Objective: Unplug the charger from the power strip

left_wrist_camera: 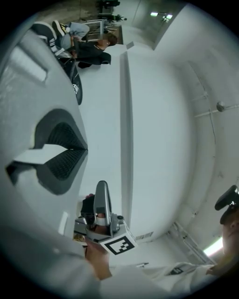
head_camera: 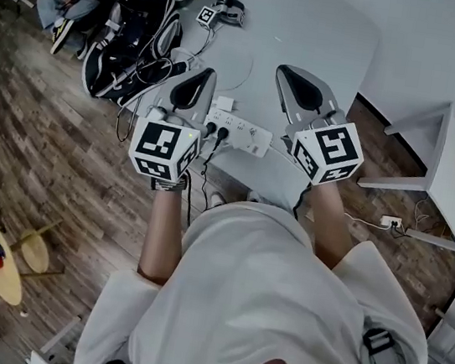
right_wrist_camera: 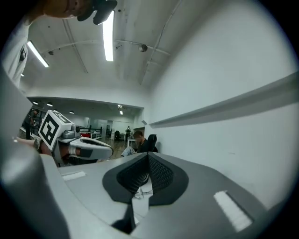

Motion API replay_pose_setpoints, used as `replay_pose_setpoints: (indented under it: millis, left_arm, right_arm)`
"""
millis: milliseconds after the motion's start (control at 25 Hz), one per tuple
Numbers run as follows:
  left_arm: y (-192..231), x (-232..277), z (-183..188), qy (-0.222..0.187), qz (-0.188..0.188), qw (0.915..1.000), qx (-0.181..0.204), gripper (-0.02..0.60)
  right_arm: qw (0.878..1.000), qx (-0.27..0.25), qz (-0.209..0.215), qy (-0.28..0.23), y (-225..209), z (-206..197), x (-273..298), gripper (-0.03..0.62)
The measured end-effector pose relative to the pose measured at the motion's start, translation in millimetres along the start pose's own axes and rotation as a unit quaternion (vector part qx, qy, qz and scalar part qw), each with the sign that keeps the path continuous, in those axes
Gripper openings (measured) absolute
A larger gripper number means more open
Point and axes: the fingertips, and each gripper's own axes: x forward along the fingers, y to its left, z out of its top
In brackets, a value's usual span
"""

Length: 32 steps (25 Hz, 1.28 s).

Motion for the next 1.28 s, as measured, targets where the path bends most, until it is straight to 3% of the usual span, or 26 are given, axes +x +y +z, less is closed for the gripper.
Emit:
replay_pose_setpoints:
  millis: [240, 480, 1280]
  left_arm:
    - [-5, -13, 68, -0.053, 0.019, 0.9966, 0.06, 0.005]
    - [-3, -24, 109, -0.086, 0.04, 0.9907, 0.097, 0.005]
    - [-5, -23, 95, -0.072, 0.054, 0.9915, 0.093, 0.003]
  right_arm:
    - [0.997, -0.042, 0.008, -0.061, 5, 77, -13, 0.002]
    - [0.993, -0.081, 0.004, -0.085, 8, 108, -21, 0.002]
    - [0.995, -0.078, 0.011, -0.067, 10, 93, -19, 0.002]
